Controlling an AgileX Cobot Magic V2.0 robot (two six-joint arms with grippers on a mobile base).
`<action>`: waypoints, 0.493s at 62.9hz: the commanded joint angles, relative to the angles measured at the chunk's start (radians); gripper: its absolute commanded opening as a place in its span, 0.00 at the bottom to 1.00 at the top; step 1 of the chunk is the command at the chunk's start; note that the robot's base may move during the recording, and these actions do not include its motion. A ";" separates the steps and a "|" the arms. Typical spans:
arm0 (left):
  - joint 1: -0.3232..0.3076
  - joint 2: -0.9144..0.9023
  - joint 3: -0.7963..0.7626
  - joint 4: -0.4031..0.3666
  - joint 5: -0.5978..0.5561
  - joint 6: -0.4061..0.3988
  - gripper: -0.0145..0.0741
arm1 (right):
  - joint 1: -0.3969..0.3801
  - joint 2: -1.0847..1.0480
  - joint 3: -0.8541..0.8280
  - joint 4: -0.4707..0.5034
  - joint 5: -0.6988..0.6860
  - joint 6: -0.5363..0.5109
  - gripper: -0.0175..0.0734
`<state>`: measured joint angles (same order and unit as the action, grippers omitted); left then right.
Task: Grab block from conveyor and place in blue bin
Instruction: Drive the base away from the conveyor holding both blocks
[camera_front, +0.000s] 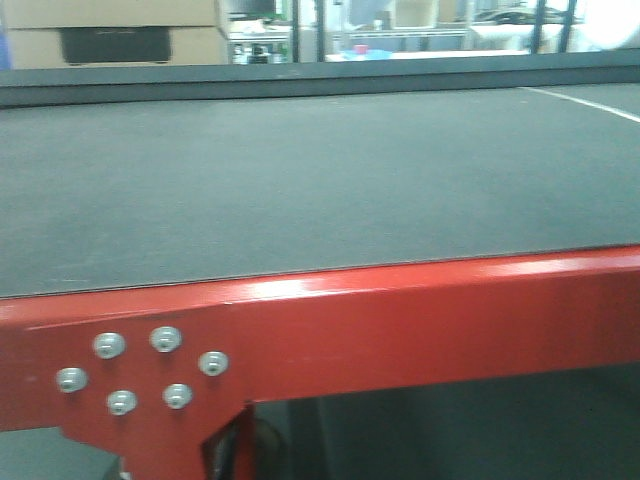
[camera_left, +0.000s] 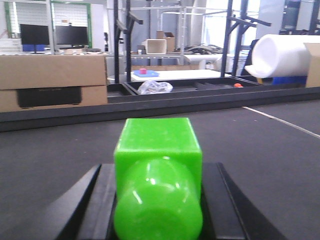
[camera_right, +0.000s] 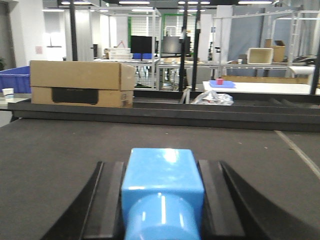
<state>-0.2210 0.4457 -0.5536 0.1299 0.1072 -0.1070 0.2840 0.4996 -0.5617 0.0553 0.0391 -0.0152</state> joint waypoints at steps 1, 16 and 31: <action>-0.005 -0.004 0.001 0.003 -0.020 0.000 0.04 | 0.002 -0.005 0.000 -0.007 -0.018 -0.003 0.02; -0.005 -0.004 0.001 0.003 -0.020 0.000 0.04 | 0.002 -0.005 0.000 -0.007 -0.018 -0.003 0.02; -0.005 -0.004 0.001 0.003 -0.020 0.000 0.04 | 0.002 -0.005 0.000 -0.007 -0.018 -0.003 0.02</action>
<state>-0.2210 0.4457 -0.5536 0.1299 0.1072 -0.1070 0.2840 0.4996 -0.5617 0.0553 0.0391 -0.0152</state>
